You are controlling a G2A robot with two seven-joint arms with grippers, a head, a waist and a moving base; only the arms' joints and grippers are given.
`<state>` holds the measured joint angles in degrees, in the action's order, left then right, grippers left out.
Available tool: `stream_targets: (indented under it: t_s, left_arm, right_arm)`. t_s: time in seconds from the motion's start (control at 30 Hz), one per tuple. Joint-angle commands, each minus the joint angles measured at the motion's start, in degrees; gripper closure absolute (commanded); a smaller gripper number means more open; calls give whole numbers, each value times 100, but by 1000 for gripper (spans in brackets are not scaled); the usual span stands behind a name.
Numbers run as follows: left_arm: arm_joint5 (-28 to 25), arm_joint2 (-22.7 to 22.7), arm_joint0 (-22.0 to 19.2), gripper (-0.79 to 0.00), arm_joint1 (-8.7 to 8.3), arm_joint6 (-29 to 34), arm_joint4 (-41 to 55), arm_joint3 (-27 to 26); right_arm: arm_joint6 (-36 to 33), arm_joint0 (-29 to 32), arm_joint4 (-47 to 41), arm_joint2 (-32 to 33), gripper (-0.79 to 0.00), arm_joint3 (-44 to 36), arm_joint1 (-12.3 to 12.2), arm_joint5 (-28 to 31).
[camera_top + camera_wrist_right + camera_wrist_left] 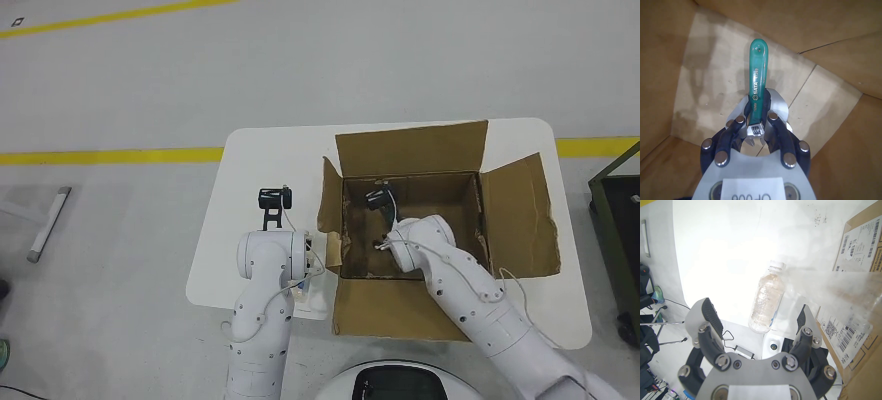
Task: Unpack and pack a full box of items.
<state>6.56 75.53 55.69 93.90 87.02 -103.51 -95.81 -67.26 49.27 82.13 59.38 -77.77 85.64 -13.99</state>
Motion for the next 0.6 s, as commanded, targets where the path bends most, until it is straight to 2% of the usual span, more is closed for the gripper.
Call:
stream_targets:
  t_s: [0.0, 0.3, 0.57]
  left_arm:
    - [0, 0, 0, -785, 0, 0, 0, 0]
    - [0, 0, 0, -785, 0, 0, 0, 0]
    - [0, 0, 0, -785, 0, 0, 0, 0]
  right_arm:
    - [15, 152, -26, 153, 0, -385, -32, 47]
    - [135, 1179, -490, 1279, 0, -2640, -220, 304]
    - [341, 2117, -1331, 2664, 0, -4452, -354, 479]
